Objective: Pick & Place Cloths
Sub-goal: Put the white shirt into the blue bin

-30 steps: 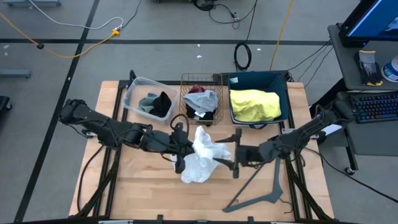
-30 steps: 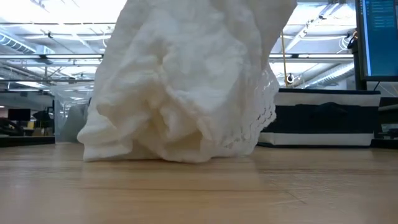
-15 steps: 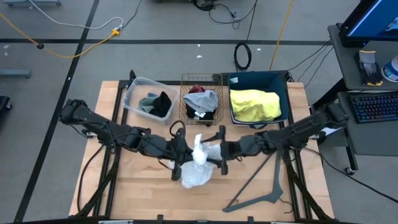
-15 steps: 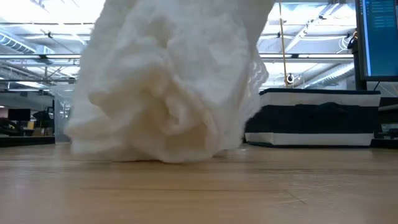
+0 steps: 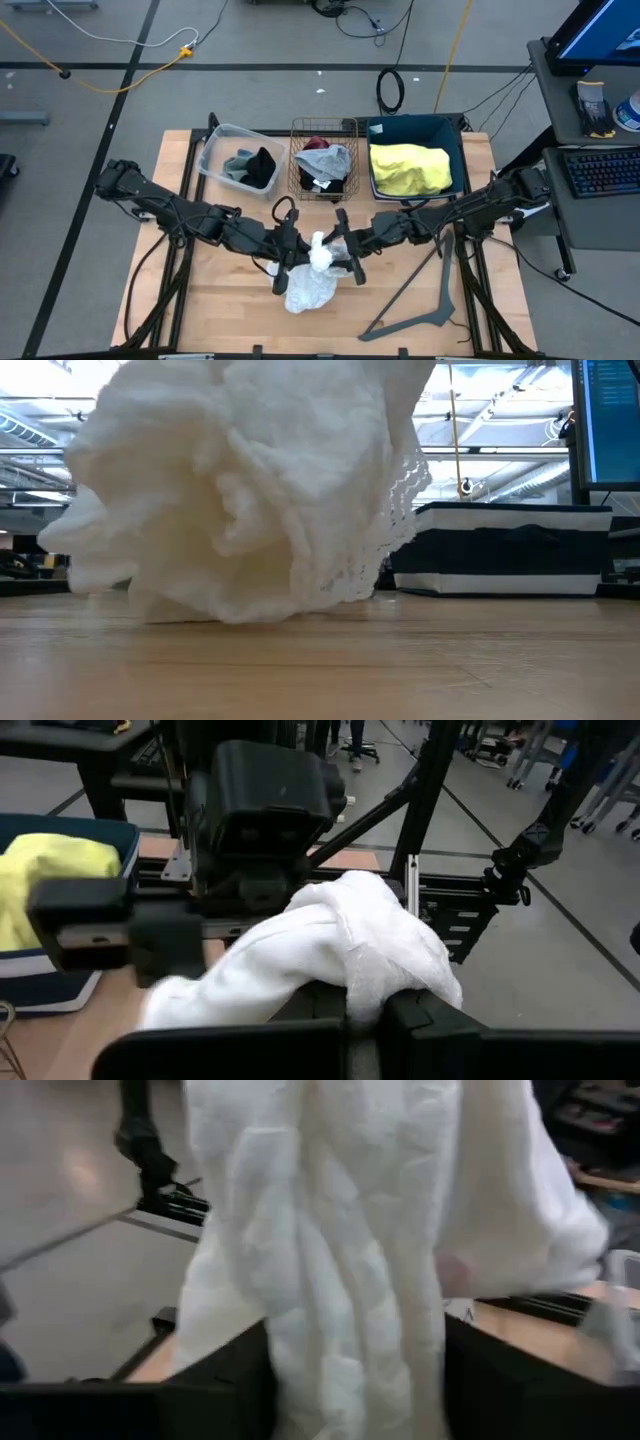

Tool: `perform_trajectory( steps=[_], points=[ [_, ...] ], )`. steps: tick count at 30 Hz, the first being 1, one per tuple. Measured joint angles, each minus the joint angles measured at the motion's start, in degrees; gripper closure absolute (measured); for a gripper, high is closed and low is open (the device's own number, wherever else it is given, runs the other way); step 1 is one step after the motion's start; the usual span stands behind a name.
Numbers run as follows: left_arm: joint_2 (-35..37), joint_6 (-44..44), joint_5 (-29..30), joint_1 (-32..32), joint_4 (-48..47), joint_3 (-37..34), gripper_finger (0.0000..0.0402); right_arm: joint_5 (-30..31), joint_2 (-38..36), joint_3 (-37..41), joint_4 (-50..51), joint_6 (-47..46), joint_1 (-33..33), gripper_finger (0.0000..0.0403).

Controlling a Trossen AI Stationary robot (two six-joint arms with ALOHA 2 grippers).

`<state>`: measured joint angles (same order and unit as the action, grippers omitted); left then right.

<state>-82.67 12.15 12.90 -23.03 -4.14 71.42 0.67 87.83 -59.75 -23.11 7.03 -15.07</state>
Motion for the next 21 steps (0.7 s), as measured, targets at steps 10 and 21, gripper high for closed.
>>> perform_trajectory(
  steps=[10,21],
  points=[
    [0.02,0.19,-0.27,0.07,1.30,0.04,0.0385,-6.64,0.07,0.02,-2.58,-0.68,-0.58,0.0371],
    [2.71,1.02,-1.23,-0.38,1.08,0.11,0.0284,-5.64,-1.01,0.12,-6.67,1.27,-3.34,0.0371]
  ],
)
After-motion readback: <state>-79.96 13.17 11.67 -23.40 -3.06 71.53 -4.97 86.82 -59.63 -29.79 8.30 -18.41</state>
